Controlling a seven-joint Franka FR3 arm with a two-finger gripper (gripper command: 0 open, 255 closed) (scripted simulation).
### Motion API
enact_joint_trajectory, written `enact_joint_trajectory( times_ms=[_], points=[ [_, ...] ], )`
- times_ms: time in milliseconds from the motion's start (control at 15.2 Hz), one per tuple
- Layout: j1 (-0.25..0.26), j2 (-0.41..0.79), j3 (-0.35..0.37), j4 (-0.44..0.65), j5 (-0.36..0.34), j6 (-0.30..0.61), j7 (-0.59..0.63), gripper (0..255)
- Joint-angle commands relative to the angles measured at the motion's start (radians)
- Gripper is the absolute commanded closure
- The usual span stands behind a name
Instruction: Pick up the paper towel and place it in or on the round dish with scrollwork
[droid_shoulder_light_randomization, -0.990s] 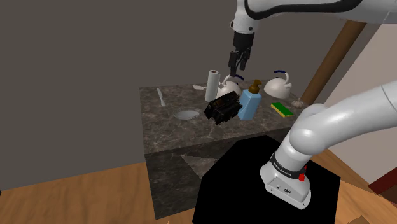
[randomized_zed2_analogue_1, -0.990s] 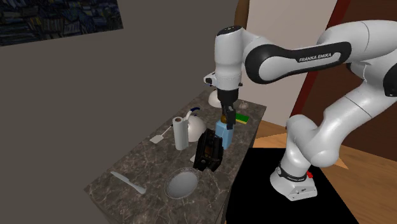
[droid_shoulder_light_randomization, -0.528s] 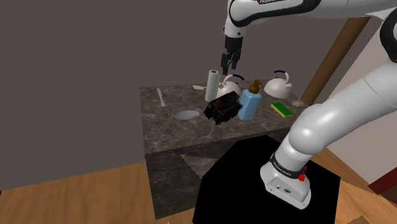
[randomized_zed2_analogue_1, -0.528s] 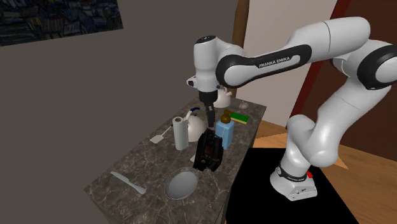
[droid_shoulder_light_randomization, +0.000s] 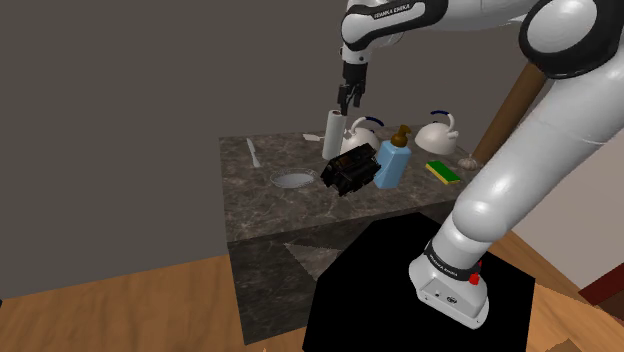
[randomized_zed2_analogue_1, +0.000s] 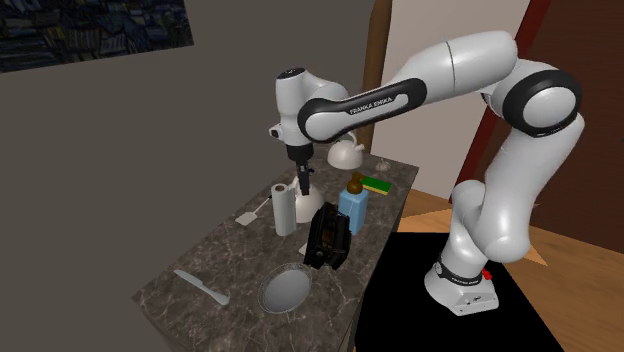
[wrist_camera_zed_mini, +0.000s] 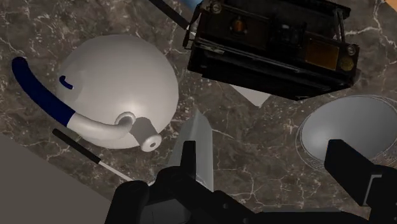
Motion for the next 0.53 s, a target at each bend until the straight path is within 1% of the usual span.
enact_joint_trajectory(
  times_ms=[0, 330, 462],
  points=[
    [-0.009, 0.074, -0.014, 0.055, 0.008, 0.024, -0.031, 0],
    [-0.035, 0.248, -0.037, 0.211, 0.037, 0.048, -0.099, 0],
    [-0.037, 0.253, -0.037, 0.190, 0.037, 0.073, -0.100, 0]
  ],
)
